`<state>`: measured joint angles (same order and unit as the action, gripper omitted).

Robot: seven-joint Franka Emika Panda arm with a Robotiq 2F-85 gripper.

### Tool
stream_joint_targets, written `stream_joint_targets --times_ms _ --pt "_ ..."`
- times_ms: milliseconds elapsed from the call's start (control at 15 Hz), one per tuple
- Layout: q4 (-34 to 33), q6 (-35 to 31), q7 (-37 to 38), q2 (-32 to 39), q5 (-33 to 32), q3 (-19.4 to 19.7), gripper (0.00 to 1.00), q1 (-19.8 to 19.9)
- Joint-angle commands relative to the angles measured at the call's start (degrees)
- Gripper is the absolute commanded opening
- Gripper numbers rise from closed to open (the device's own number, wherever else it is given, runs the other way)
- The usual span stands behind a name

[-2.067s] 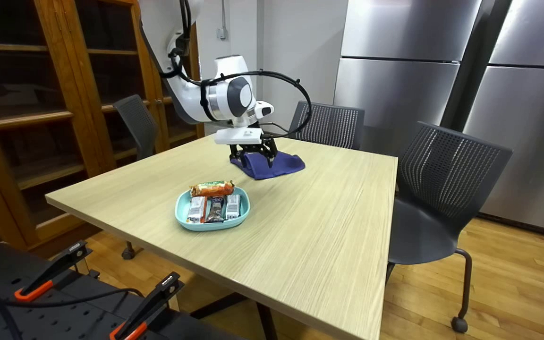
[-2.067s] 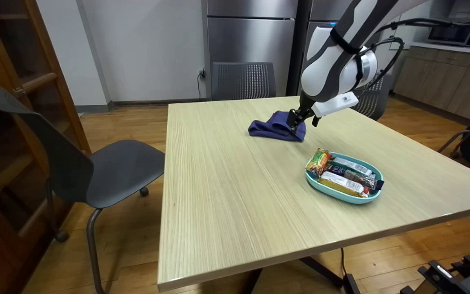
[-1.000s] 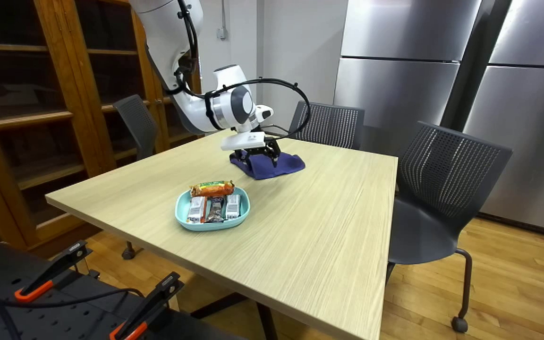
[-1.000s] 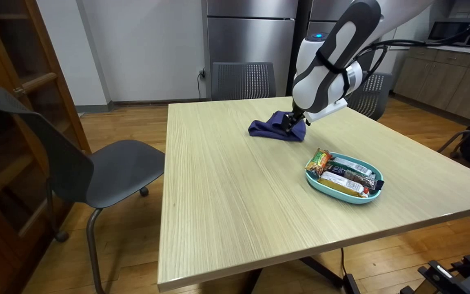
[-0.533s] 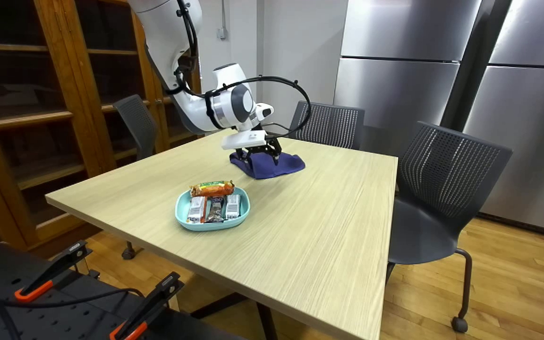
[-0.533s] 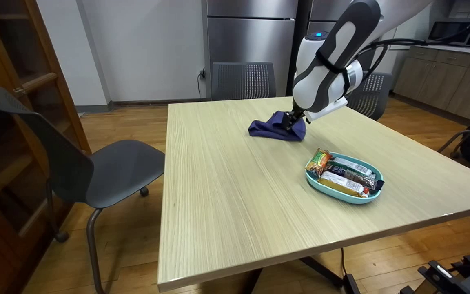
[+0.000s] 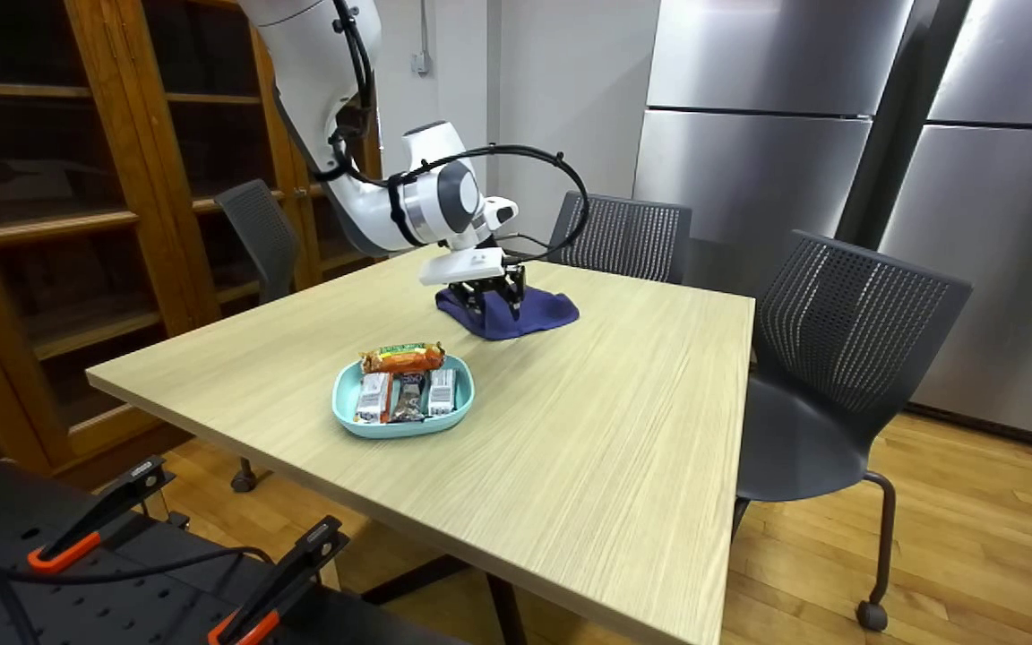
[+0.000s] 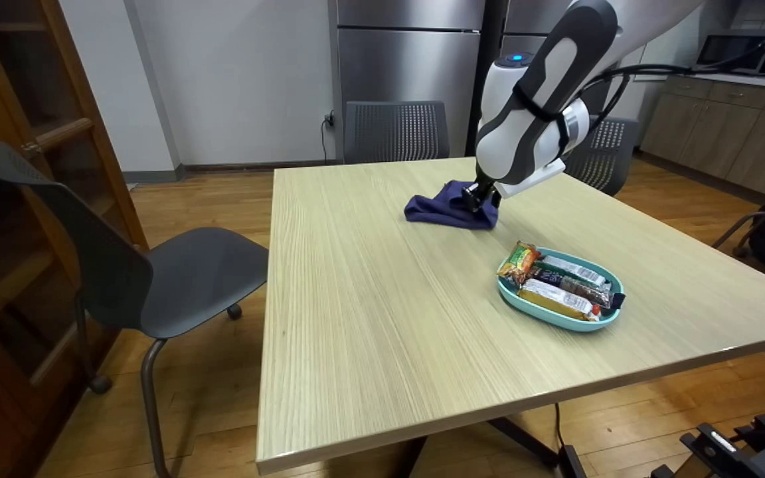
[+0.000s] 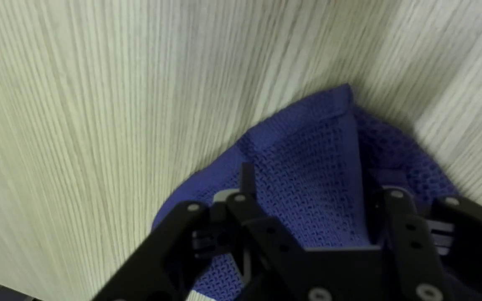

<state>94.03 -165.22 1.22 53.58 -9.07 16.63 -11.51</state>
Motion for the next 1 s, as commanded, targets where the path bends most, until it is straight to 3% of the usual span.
stream_joint_targets --times_ms 0,200,267,933 --pt "-1.24 -0.14 2.52 0.85 -1.89 1.12 0.27 -0.86" --pt "-0.96 -0.02 2.34 0.63 -1.76 0.77 0.02 -0.66" --pt "-0.84 0.03 2.3 0.51 -1.72 0.69 0.0 -0.62" --pt "4.38 -0.19 1.5 -5.19 -1.74 -0.32 0.01 -0.88"
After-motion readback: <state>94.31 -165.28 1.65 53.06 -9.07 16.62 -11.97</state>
